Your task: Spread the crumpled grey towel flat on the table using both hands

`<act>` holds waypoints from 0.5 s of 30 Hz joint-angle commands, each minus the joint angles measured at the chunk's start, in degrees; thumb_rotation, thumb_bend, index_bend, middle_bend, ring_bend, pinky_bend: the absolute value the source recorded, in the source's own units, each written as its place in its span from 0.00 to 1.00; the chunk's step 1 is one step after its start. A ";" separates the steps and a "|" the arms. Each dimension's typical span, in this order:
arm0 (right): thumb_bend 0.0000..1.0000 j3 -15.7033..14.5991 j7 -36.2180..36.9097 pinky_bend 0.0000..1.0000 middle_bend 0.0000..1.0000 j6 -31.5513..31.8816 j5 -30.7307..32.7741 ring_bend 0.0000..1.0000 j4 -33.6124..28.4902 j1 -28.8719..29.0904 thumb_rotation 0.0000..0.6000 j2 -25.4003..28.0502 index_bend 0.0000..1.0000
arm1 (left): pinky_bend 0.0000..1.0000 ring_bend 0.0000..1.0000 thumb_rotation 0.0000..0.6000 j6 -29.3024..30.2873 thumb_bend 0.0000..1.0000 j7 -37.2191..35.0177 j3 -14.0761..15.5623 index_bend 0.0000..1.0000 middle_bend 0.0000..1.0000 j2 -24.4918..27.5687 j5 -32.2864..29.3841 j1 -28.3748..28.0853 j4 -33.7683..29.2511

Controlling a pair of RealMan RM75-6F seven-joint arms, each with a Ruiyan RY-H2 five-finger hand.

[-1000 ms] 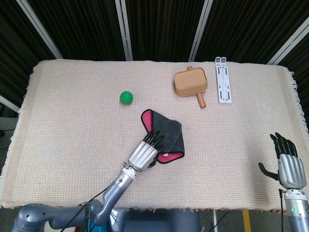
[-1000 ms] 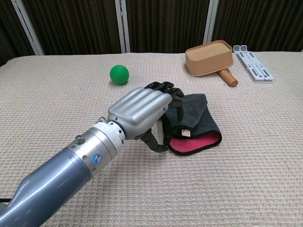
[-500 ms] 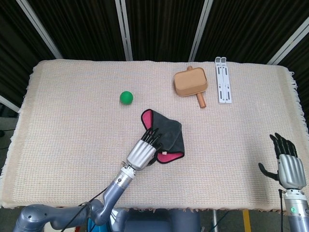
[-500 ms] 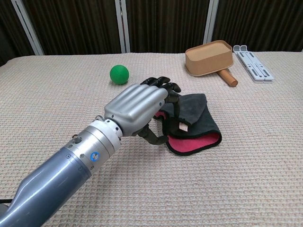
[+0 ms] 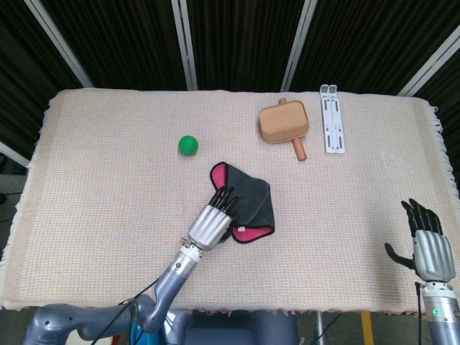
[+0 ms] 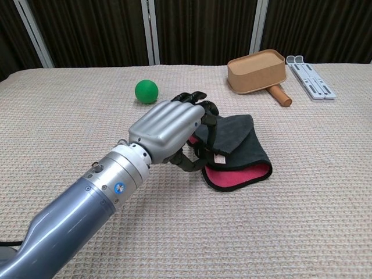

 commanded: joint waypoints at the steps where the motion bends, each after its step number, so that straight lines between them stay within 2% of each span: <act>1: 0.27 0.07 -0.04 0.00 0.00 -0.10 0.13 0.00 -0.02 0.05 1.00 0.04 0.00 | 0.06 0.00 1.00 -0.27 0.35 -0.05 -0.32 0.54 0.18 -0.37 -0.22 -0.35 0.46; 8: 0.28 0.05 0.08 0.00 0.00 -0.07 0.16 0.00 0.05 -0.02 1.00 0.06 0.00 | 0.06 0.01 1.00 0.22 0.43 -0.61 -0.57 0.61 0.21 -1.00 0.02 -0.80 1.39; 15: 0.28 -0.07 -0.38 0.00 0.00 -0.24 0.12 0.00 -0.14 0.06 1.00 0.00 0.00 | 0.06 0.01 1.00 1.18 0.44 -0.51 -0.84 0.65 0.22 0.55 0.05 -0.38 0.02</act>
